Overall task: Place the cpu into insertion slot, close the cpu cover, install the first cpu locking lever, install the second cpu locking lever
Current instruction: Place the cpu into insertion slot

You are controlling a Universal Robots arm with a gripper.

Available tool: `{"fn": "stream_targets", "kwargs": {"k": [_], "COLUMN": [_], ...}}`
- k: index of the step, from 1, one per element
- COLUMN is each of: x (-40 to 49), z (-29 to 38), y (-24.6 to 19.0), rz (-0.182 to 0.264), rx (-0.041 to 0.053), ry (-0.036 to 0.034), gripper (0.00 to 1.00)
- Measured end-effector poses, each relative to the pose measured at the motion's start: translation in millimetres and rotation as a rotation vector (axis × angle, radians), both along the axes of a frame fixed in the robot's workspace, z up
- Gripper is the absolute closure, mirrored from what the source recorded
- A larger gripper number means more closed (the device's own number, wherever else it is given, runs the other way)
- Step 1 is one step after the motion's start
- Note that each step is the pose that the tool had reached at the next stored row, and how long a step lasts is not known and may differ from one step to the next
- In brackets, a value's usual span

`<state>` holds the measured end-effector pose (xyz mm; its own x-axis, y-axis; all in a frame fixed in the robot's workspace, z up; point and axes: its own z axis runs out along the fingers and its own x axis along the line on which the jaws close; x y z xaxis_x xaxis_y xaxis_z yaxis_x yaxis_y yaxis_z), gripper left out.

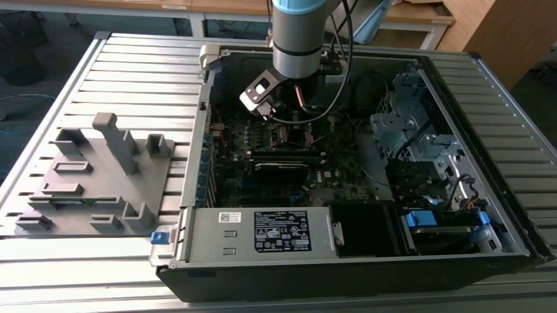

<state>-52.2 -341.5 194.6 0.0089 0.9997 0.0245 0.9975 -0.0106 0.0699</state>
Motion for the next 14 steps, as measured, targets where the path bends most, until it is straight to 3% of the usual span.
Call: {"fn": "stream_targets", "kwargs": {"k": [14], "x": [0.0], "z": [-0.8], "y": [0.0], "rz": [0.011], "rx": [0.0001], "ry": [0.0000], "gripper": [0.46]}}
